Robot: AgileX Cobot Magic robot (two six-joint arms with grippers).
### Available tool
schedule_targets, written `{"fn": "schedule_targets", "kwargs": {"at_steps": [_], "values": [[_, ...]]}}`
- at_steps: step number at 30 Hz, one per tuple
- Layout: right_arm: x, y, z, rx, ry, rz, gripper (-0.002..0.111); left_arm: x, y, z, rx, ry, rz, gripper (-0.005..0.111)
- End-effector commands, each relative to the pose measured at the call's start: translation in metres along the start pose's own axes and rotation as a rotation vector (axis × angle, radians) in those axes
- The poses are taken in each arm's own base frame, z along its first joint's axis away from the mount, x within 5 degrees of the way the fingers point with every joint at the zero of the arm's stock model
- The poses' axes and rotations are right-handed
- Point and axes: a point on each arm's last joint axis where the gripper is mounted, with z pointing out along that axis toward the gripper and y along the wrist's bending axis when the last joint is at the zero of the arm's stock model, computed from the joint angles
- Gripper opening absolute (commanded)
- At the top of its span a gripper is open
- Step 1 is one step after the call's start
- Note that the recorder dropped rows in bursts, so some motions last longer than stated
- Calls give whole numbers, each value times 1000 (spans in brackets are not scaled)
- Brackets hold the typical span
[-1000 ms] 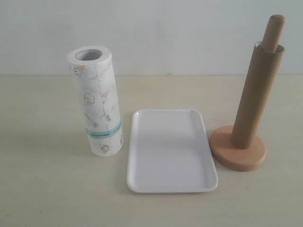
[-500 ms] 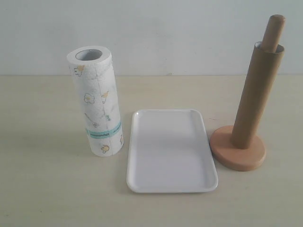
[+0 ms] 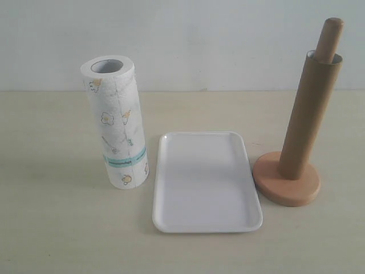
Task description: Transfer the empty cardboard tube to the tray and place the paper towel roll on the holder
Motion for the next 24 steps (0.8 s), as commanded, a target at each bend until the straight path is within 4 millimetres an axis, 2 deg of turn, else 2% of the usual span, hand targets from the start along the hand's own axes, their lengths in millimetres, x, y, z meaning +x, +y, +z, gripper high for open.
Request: {"fn": "schedule_targets", "kwargs": {"at_steps": [1, 3, 4, 6, 9, 12, 13, 16, 18, 24], "values": [[-2, 0, 4, 0, -5, 2, 0, 1, 0, 0, 0, -5, -7, 6], [2, 0, 4, 2, 32, 30, 0, 1, 0, 0, 0, -5, -7, 6], [10, 0, 9, 5, 105, 40, 0, 1, 0, 0, 0, -5, -7, 6], [31, 0, 21, 4, 228, 55, 0, 1, 0, 0, 0, -5, -7, 6], [78, 3, 45, -1, 383, 84, 0, 1, 0, 0, 0, -5, -7, 6], [109, 11, 54, -64, 395, 69, 0, 1, 0, 0, 0, -5, -7, 6], [123, 24, 56, -177, 392, 34, 0, 1, 0, 0, 0, -5, -7, 6], [140, 50, 55, -401, 372, -40, 0, 1, 0, 0, 0, -5, -7, 6], [150, 60, 56, -465, 392, -23, 0, 1, 0, 0, 0, -5, -7, 6], [173, 65, 63, -474, 468, 15, 1, 1, 0, 0, 0, -5, -7, 6]]}}
